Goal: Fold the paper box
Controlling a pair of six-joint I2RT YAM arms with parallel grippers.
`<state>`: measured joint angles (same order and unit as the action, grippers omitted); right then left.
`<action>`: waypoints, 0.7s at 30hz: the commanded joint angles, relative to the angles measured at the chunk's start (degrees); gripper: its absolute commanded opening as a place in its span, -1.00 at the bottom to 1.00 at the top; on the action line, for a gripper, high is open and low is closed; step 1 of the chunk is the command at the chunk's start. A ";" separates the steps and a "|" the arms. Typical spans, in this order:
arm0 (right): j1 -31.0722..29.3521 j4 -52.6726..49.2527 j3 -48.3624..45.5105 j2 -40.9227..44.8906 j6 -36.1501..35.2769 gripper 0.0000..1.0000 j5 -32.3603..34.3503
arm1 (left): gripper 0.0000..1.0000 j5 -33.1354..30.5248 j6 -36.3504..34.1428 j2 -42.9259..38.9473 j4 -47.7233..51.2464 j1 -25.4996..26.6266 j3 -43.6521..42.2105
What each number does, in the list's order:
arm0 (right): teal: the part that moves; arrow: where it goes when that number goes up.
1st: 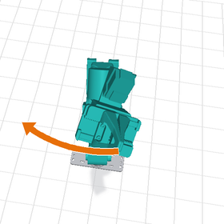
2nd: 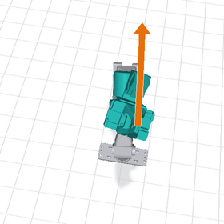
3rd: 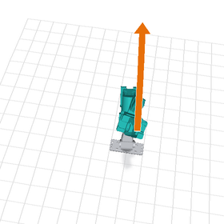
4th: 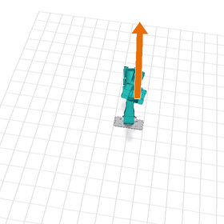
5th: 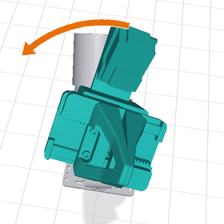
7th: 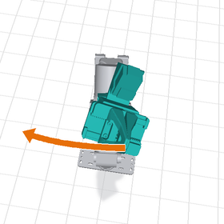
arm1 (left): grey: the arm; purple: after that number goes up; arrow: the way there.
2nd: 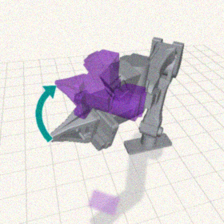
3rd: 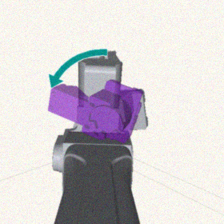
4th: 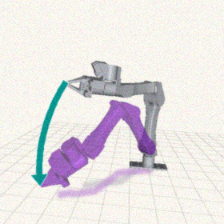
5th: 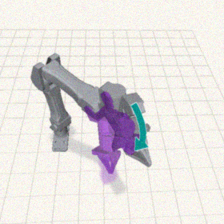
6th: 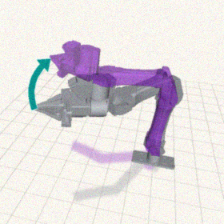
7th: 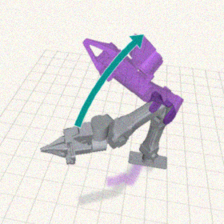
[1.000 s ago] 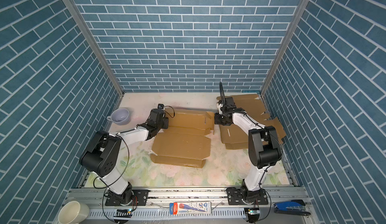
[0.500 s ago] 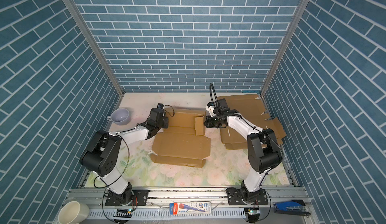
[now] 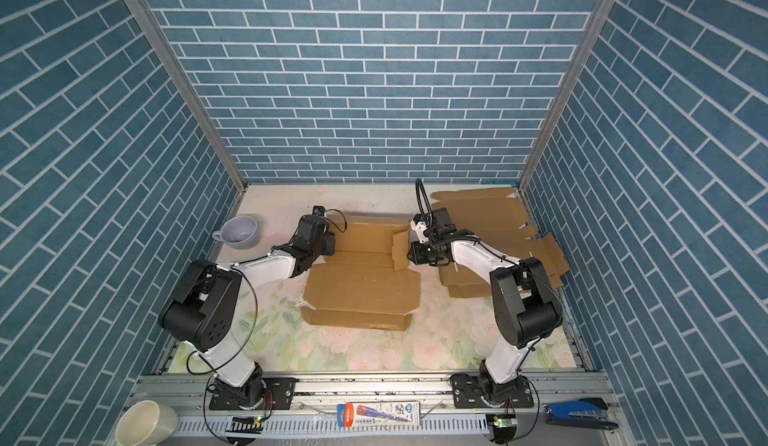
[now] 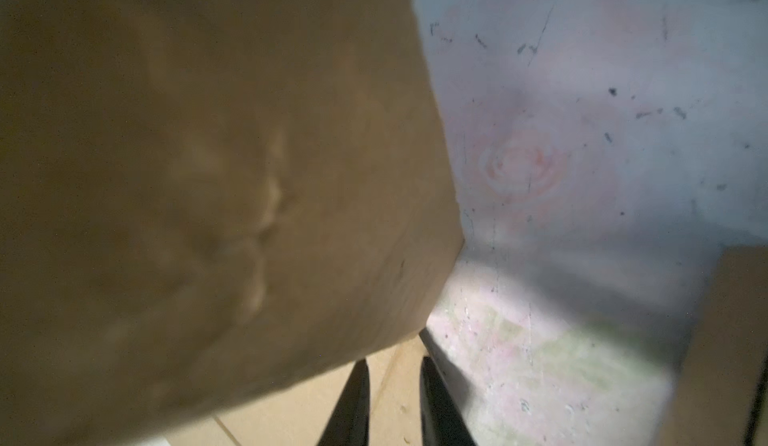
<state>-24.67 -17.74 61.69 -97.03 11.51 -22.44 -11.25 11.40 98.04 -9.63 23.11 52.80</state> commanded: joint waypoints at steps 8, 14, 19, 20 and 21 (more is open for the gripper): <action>-1.41 7.89 -0.87 -1.08 -2.03 -0.25 0.85 | -1.00 2.45 -0.49 1.63 6.15 -0.12 -0.65; -2.05 15.85 -1.98 -1.47 -1.08 -0.01 6.76 | -1.00 3.11 -0.85 1.60 6.62 -0.16 -0.51; -2.62 26.56 -3.82 -2.69 0.08 -0.01 12.22 | -1.00 3.68 -1.24 1.79 7.45 -0.17 0.24; -2.77 28.00 -3.78 -3.49 0.26 -0.06 13.86 | -1.00 3.63 -1.27 1.80 7.66 -0.17 0.38; -3.05 28.72 -3.41 -4.36 0.48 -0.13 15.69 | -1.00 3.68 -1.23 1.88 7.91 -0.10 0.63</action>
<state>-27.14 3.03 59.81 -99.18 11.92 -13.02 -10.26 11.03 98.06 -8.32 22.76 53.47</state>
